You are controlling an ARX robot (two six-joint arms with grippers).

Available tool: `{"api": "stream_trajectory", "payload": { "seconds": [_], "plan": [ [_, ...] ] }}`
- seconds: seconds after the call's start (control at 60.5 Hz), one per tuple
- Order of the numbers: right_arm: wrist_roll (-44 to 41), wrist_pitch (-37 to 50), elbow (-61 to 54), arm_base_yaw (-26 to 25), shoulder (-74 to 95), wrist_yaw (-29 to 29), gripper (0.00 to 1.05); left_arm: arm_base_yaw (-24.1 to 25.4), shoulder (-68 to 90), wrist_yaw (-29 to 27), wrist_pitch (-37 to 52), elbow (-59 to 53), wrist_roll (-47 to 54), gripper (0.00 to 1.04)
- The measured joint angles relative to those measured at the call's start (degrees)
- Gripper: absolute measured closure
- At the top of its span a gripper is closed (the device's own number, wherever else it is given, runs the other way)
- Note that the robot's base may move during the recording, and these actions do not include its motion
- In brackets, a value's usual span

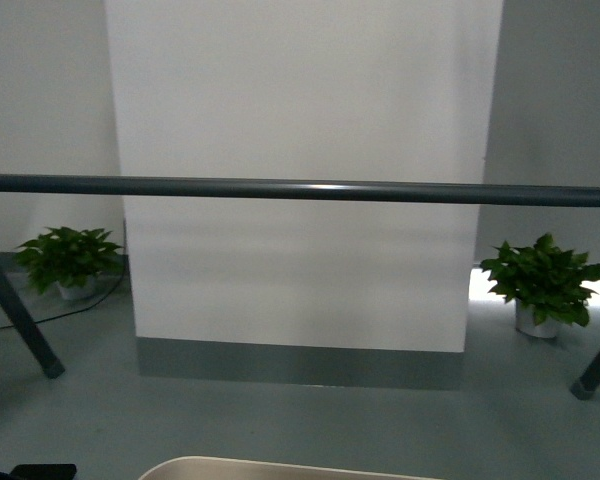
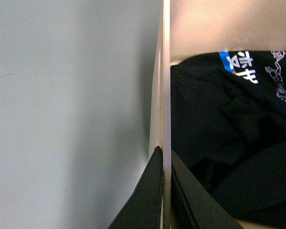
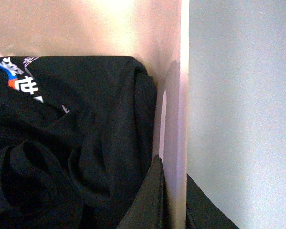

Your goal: Move hamper under clothes hanger

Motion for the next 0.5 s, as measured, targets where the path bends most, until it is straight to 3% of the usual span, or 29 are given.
{"api": "stream_trajectory", "payload": {
  "seconds": [0.496],
  "plan": [
    [0.0, 0.0, -0.1, 0.6, 0.0, -0.7, 1.02, 0.4, 0.0, -0.7, 0.0, 0.0, 0.0, 1.01]
  ]
}}
